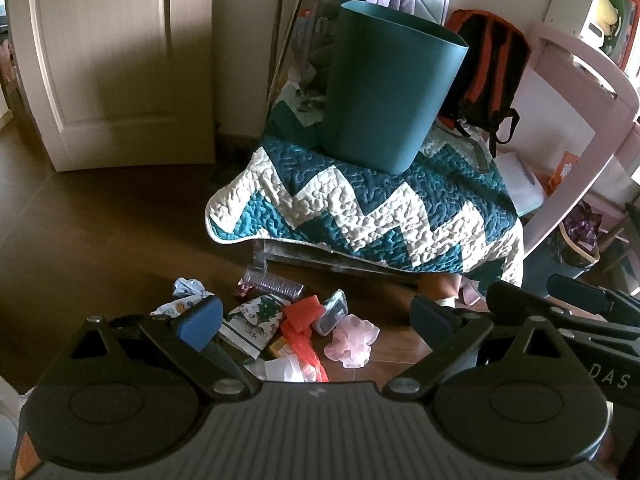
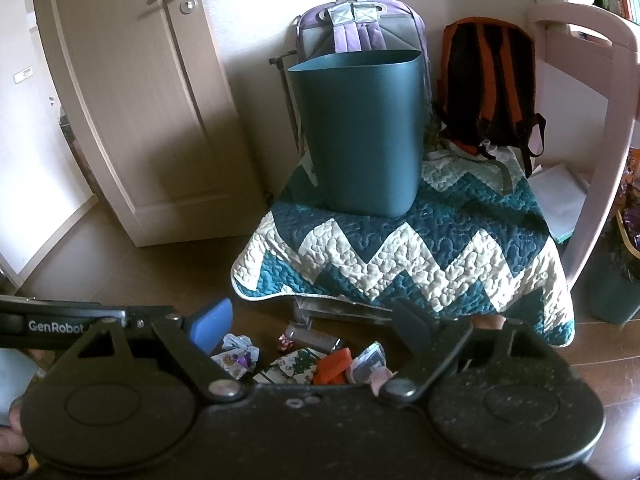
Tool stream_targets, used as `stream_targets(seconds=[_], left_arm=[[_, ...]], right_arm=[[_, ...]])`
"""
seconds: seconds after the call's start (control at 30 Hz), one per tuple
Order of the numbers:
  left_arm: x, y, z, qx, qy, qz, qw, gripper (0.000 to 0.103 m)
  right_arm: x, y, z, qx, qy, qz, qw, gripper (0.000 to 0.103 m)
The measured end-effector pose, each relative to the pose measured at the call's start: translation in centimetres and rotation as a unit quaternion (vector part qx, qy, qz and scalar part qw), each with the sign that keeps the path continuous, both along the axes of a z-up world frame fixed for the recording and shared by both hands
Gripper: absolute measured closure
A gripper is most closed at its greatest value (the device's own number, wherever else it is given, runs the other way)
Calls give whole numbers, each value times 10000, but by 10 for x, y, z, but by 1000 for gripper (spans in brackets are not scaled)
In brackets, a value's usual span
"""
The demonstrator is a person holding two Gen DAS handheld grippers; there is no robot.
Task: Collect trash
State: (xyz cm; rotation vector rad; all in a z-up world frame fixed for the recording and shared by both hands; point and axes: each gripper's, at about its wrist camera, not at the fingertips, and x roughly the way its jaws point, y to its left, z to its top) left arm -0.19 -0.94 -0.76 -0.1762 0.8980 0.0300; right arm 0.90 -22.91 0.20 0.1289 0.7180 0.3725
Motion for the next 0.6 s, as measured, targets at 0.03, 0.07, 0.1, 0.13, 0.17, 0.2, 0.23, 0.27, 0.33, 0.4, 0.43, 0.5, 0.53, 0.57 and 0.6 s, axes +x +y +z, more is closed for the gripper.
stream_targets(seconds=[0.03,0.07,0.1,0.13,0.17,0.2,0.23,0.27,0.33,0.4,0.43,0.5,0.53,0.57,0.6], left_arm=[[0,0,0,-1,-1,3,10000,2],[0,-1,0,-1,-1,5,10000,2],[0,-1,0,0,-1,4,10000,2],[-1,-1,0,-2,-2,4,10000,2],[0,-2,0,6,-2,9,10000,2],[-1,-2,0,6,-8,8,10000,2],[0,-3,-1,16,-9,7,10000,2],[0,-4,-2,25,-16,6,10000,2],[-1,-5,-2,26,-15,4,10000,2],[-2,-5,-3,19,-11,4,10000,2],[-1,-5,-3,20,-12,1,10000,2],[-1,-5,-3,22,-10,-5,10000,2],[-1,-5,-3,25,-11,-5,10000,2],[-1,-5,-3,22,-8,-4,10000,2],[-1,-6,-3,24,-6,-4,10000,2]], right_arm=[[0,0,0,-2,-1,3,10000,16],[0,0,0,-6,-5,3,10000,16],[0,0,0,-4,-10,2,10000,16],[0,1,0,-7,-10,-2,10000,16],[-1,1,0,-19,-21,-14,10000,16],[-1,1,0,-31,-36,-19,10000,16],[-1,1,-1,-37,-44,-21,10000,16],[-1,1,-1,-42,-48,-22,10000,16],[-1,2,-1,-47,-45,-21,10000,16],[-1,2,-1,-48,-49,-19,10000,16],[-1,2,-2,-48,-52,-18,10000,16],[-1,2,-1,-45,-47,-30,10000,16],[-1,2,-1,-41,-45,-27,10000,16],[-1,2,-1,-42,-45,-29,10000,16],[-1,3,-1,-45,-47,-32,10000,16]])
